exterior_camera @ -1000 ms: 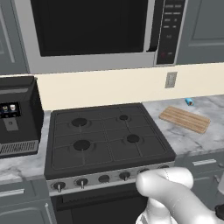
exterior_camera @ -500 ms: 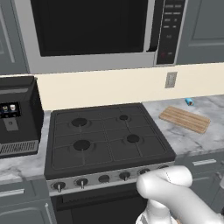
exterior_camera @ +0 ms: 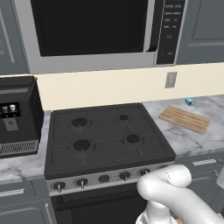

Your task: Open the drawer on the right and place the cutting tools on the cutting board.

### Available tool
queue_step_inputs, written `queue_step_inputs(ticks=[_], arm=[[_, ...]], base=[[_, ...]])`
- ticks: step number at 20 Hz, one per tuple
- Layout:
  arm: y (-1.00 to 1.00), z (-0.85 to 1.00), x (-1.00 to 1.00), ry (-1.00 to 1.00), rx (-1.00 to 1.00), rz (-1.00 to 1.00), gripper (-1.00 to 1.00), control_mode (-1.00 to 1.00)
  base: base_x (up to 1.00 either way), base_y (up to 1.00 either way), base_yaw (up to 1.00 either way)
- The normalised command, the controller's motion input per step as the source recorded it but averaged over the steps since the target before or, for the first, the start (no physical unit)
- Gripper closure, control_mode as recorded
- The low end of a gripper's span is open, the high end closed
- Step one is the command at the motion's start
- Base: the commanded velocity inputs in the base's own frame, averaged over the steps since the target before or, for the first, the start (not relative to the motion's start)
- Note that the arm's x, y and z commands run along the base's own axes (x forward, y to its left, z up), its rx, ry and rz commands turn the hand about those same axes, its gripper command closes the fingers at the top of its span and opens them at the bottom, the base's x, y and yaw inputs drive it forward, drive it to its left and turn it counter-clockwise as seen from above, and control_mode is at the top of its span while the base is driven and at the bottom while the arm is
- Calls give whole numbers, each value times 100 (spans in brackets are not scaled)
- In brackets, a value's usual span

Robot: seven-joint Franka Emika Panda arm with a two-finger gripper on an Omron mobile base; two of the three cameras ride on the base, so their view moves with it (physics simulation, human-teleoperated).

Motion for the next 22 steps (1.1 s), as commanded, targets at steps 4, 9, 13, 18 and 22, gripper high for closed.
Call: queue_step_inputs(ticks=[4,9,13,18,22], arm=[[-1,-18,27,0,0,0,-100,-100],[-5,-16,12,0,0,0,-100,-100],[-5,-17,10,0,0,0,-100,-100],[-1,-23,20,0,0,0,-100,-100],[0,-24,24,0,0,0,-100,-100]], base=[[0,0,0],[0,0,0],[0,0,0],[0,0,0],[0,0,0]])
